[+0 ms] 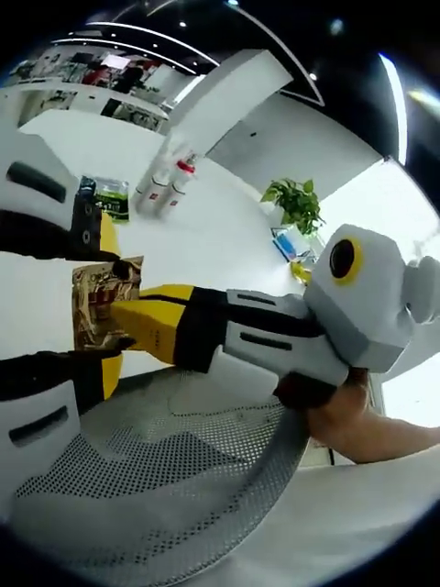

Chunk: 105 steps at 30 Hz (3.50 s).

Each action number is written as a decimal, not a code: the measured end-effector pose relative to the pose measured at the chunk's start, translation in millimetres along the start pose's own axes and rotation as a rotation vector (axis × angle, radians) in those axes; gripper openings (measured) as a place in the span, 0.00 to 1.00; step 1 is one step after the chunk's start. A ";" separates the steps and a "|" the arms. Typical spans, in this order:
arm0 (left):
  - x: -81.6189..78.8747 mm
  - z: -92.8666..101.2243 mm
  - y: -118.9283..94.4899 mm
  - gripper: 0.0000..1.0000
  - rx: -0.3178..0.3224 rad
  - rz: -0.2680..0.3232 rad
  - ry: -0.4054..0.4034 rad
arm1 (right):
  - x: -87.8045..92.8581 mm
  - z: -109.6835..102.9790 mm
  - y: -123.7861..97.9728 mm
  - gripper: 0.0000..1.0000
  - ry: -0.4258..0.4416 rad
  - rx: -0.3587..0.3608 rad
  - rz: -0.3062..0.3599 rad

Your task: Arrange the skincare products in the storage area until every visible bottle or jar stands upright without overlapping.

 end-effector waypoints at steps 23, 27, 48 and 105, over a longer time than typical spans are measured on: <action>53.9 -11.1 3.3 0.53 0.390 0.324 -1.050 | -2.3 0.2 -4.5 0.00 0.035 -0.018 0.027; 54.8 -8.3 3.9 0.48 0.452 0.399 -1.151 | -4.3 -1.3 -6.5 0.00 0.044 -0.044 0.050; 58.1 1.8 1.4 0.09 0.690 0.620 -1.446 | -11.9 -2.1 -15.8 0.00 0.079 -0.114 0.147; 53.4 -1.6 -6.1 0.00 0.742 0.645 -1.376 | -10.5 1.4 -5.8 0.13 0.049 -0.090 0.108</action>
Point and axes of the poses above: the point that each gripper's makers call its tool centre point, and the gripper's own axes: y roughly forward along the fingers, z roughly to its right, x roughly out of its underside, the point moved 9 cm from there along -y, roughly backward along the fingers, and after that the axes turned 12 degrees about -z, right-handed, at the moved point
